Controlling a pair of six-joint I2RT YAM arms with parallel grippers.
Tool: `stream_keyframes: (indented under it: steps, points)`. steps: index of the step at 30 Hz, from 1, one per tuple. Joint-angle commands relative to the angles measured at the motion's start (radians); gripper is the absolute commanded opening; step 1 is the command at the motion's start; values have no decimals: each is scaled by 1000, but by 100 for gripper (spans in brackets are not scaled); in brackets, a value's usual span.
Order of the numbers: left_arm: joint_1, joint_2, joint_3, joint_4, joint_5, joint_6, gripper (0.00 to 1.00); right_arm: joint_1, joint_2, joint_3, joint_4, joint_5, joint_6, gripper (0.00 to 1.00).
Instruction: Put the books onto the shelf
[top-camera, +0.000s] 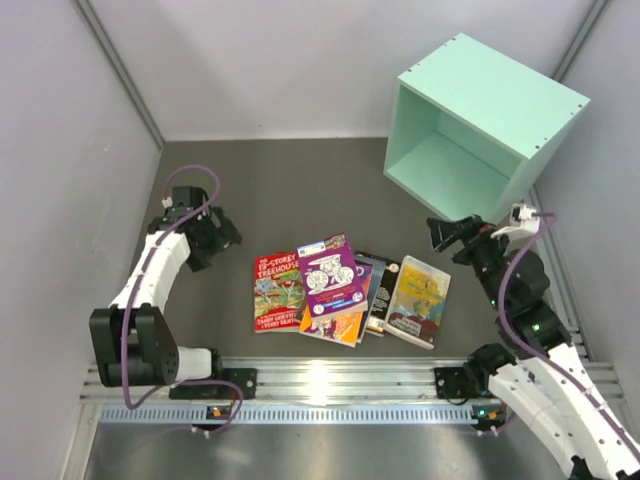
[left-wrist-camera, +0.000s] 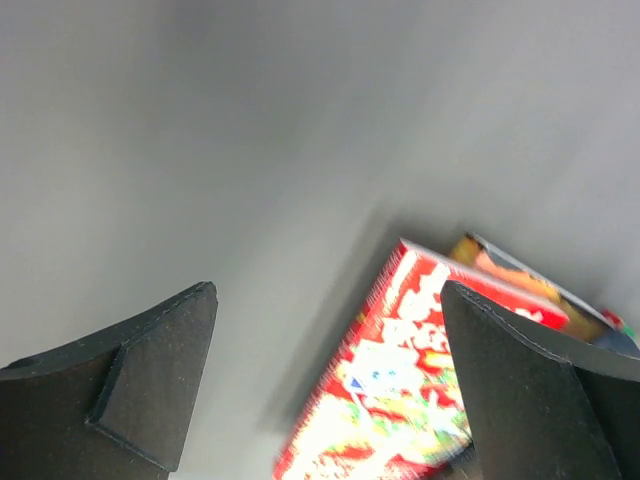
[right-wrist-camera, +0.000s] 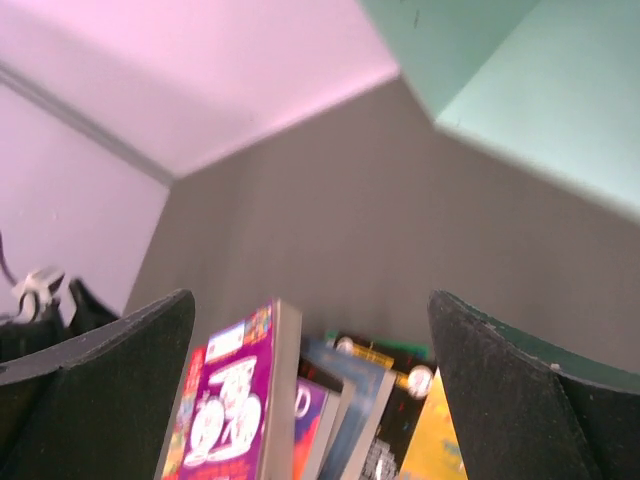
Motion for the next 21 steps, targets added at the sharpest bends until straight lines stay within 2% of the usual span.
stream_keyframes:
  steps: [1, 4, 7, 8, 9, 11, 18, 21]
  points:
    - [0, 19, 7, -87, 111, -111, 99, -4, 164, 82, -174, -186, 154, 100]
    - [0, 10, -25, -31, 254, -92, 99, -3, 344, 223, -270, -297, 40, 100]
    - [-15, -26, -29, 6, 292, -104, 99, -3, 430, 303, -286, -374, -12, 100]
    - [-20, -36, -20, 16, 306, -116, 98, -3, 458, 321, -286, -389, -12, 100]
    - [-29, -43, -11, 25, 316, -127, 91, -3, 470, 328, -281, -406, -12, 100]
    - [-89, -38, 21, 39, 295, -149, 82, -3, 505, 340, -266, -460, -2, 100]
    - [-368, 42, 47, 127, 218, -224, 86, -3, 600, 369, -226, -538, -12, 100]
    - [-428, 77, 47, 176, 209, -259, 89, -4, 634, 386, -231, -551, -32, 100]
